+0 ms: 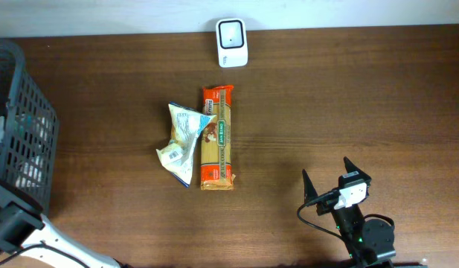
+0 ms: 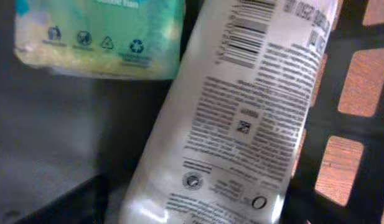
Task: Scan the item barcode
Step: 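Take a white tube from the basket with the left gripper, set it down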
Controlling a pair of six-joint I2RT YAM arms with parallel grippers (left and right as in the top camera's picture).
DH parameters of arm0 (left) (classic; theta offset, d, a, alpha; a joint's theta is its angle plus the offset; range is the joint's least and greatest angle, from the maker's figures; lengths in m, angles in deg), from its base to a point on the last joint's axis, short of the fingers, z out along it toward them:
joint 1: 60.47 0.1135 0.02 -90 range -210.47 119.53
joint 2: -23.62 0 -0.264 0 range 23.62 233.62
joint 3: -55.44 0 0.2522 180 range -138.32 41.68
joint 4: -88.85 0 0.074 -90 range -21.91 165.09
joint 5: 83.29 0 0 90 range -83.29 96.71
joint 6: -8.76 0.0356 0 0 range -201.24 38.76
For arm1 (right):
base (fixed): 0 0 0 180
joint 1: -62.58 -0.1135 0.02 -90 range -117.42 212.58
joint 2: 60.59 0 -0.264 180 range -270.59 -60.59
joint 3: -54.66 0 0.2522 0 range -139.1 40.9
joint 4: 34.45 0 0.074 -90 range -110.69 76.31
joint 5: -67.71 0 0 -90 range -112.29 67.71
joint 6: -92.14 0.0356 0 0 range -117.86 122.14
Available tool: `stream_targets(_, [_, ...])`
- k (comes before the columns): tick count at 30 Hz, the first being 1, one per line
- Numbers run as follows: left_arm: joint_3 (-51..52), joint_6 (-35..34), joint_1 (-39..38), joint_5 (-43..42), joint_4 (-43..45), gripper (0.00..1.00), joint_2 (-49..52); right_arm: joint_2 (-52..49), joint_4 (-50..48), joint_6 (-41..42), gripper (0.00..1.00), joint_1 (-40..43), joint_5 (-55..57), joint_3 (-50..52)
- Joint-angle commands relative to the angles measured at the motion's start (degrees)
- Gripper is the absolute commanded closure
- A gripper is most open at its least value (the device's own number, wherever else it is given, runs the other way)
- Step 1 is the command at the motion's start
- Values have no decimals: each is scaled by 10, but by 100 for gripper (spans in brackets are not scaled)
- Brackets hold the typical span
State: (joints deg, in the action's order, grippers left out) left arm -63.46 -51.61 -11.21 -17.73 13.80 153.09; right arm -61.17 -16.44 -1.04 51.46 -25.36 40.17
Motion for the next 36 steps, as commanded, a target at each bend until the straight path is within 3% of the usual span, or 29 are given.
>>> stream_targets(1, [1,7,-2,27,-4,44,30,4,1,0,1,3,1,4])
stream_targets(3, [1,7,-2,33,-3,78,30,4,1,0,1,3,1,4])
stream_targets(4, [1,6,-2,33,-3,88,30,4,1,0,1,3,1,4])
stream_targets(7, [-9,-4,-2,32,-14,100,26,4,1,0,1,3,1,4])
stream_targets(11, [-53,-21,-2,25,-43,100,-17,4,1,0,1,3,1,4])
stream_targets(19, [-84,-225,-2,-1,3,100,-263,4,1,0,1,3,1,4])
stream_targets(21, [-84,-251,-2,-50,29,100,-324,4,1,0,1,3,1,4])
stream_targets(22, [-84,-295,-8,-137,73,100,-371,4,1,0,1,3,1,4])
stream_targets(23, [-84,-303,-24,-149,87,100,-395,4,1,0,1,3,1,4])
stream_targets(25, [-84,-301,-101,-109,73,100,-440,4,1,0,1,3,1,4])
stream_targets(28, [-45,-288,-347,114,-47,100,-418,4,1,0,1,3,1,4])
stream_targets(30, [21,-288,-416,158,-63,100,-391,4,1,0,1,3,1,4])
stream_targets(34, [265,-335,-488,187,30,100,-329,4,1,0,1,3,1,4])
stream_targets(36, [377,-336,-510,182,147,100,-318,4,1,0,1,3,1,4])
